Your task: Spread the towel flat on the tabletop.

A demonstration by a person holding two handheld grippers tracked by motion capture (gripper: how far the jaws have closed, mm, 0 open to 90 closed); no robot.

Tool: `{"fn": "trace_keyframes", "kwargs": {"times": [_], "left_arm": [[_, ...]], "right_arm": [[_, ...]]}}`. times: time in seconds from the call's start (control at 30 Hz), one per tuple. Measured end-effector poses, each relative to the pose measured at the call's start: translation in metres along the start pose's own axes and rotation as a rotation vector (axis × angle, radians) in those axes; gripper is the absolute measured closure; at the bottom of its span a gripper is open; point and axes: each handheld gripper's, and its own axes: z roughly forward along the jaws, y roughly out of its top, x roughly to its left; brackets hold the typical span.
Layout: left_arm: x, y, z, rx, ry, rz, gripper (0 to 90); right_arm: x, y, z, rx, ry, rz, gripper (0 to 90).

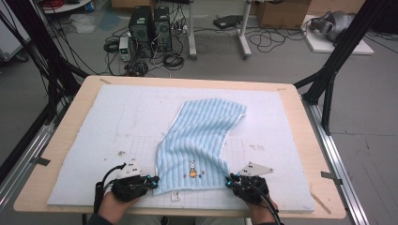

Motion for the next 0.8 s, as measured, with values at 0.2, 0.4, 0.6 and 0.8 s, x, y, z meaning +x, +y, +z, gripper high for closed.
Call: {"fn": "trace_keyframes", "kwargs": {"times": [0.2, 0.4, 0.6, 0.8], "left_arm": [[-0.002, -0.009, -0.007, -0.012, -0.065, 0.0, 86.8], [-0.012, -0.009, -0.005, -0.009, -0.146, 0.026, 85.6], [-0.009, -0.003, -0.002, -0.064, -0.093, -0.012, 49.7], [0.011, 0.018, 0.0, -0.154, 0.008, -0.05, 40.3]], "right_arm": [[0.004, -0.01, -0.016, 0.007, 0.014, -0.016, 87.0], [0.008, -0.028, -0.039, 0.007, 0.012, -0.016, 87.1], [0.006, -0.042, -0.055, 0.008, -0.017, 0.01, 84.8], [-0.003, -0.037, -0.061, -0.092, -0.079, 0.078, 51.0]]}}
